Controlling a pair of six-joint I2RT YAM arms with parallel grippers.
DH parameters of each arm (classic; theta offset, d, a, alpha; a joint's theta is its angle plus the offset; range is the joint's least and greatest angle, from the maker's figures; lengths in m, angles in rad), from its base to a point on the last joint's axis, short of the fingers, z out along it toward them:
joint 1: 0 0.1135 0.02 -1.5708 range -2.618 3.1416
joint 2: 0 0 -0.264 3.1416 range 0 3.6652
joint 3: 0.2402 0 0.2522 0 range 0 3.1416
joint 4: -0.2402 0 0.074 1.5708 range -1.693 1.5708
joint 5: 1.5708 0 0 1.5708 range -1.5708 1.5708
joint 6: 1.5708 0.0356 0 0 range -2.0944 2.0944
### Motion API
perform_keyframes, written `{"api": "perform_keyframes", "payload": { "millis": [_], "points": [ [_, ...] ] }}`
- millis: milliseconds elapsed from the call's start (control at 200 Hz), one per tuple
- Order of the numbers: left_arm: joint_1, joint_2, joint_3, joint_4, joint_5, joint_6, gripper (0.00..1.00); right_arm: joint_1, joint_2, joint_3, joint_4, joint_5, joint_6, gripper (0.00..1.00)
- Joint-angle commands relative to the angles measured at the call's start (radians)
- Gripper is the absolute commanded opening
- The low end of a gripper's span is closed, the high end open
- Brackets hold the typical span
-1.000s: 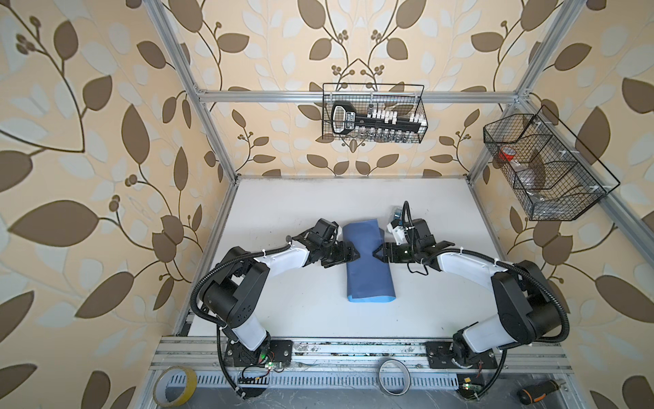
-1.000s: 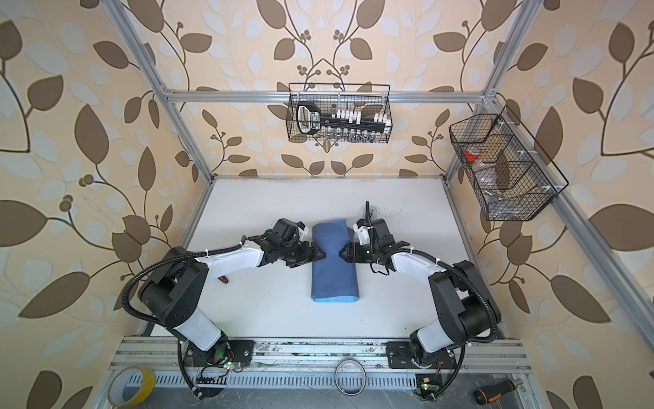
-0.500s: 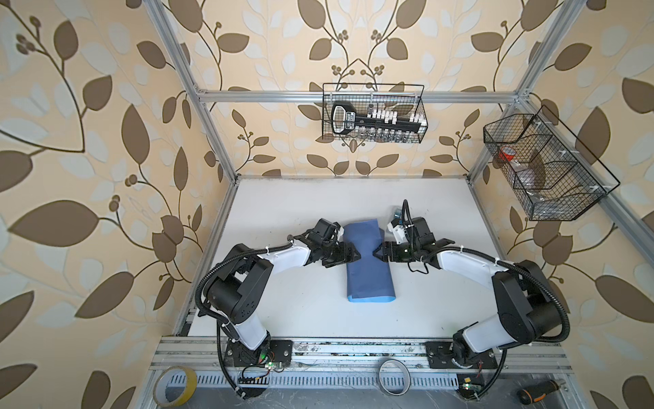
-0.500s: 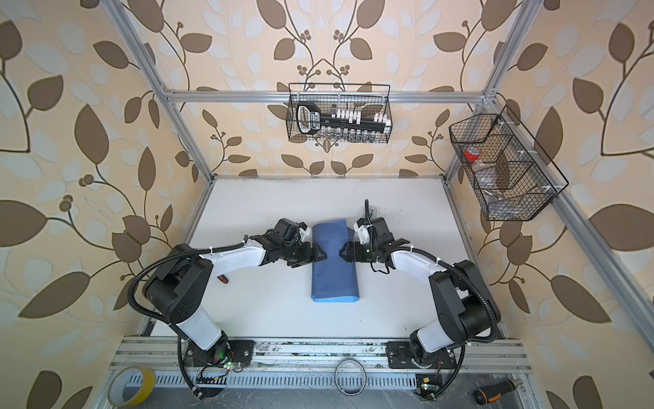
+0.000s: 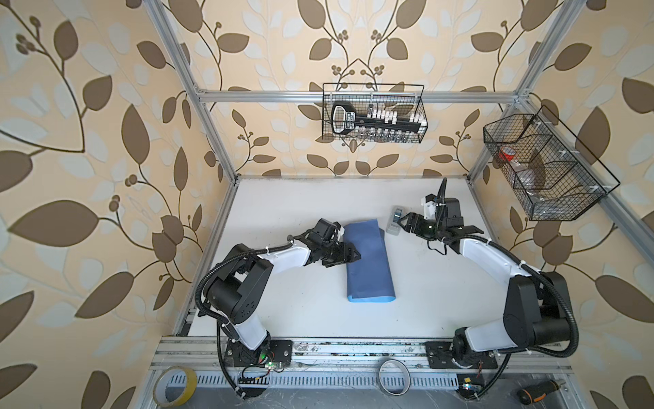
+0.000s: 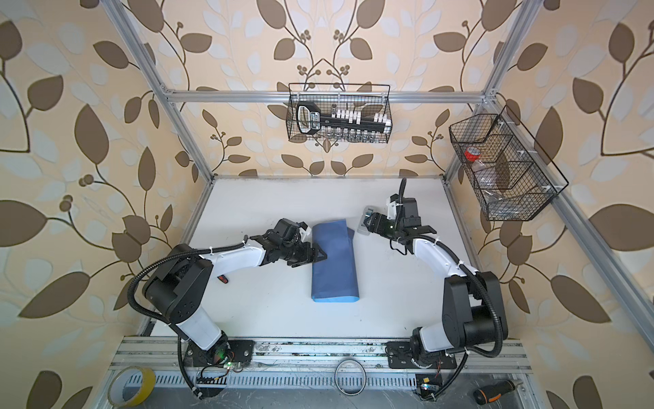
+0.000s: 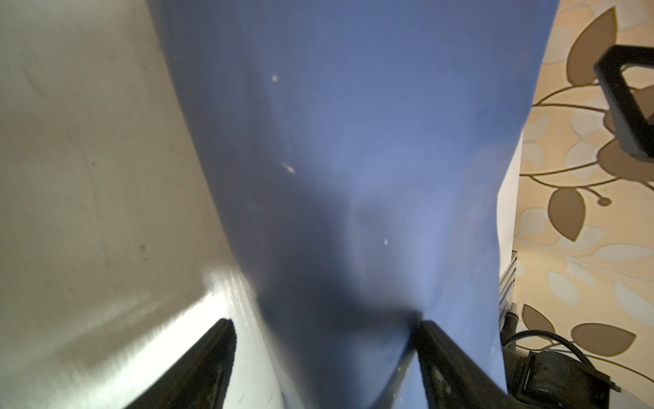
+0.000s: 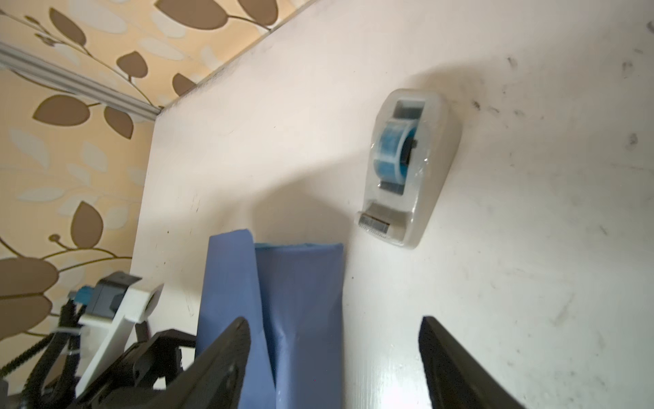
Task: Wrap a gift box in wrapping paper
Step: Tear off the tape with the cutter.
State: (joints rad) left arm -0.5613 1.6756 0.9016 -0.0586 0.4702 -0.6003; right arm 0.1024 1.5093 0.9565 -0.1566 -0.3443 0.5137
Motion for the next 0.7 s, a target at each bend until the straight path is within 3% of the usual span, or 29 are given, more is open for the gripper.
{"api": "perform_keyframes", "payload": {
  "millis": [0, 295, 695],
  "points": [
    [0.003, 0.018, -0.027, -0.135, -0.064, 0.051, 0.81, -0.009, 0.100, 0.076, 0.024, -0.004, 0.034, 0.72],
    [0.003, 0.010, -0.027, -0.139, -0.067, 0.056, 0.81, -0.026, 0.327, 0.219, 0.042, -0.052, 0.041, 0.56],
    [0.004, 0.016, -0.025, -0.132, -0.062, 0.055, 0.81, -0.028, 0.444, 0.249, 0.081, -0.110, 0.057, 0.45]
  ]
}}
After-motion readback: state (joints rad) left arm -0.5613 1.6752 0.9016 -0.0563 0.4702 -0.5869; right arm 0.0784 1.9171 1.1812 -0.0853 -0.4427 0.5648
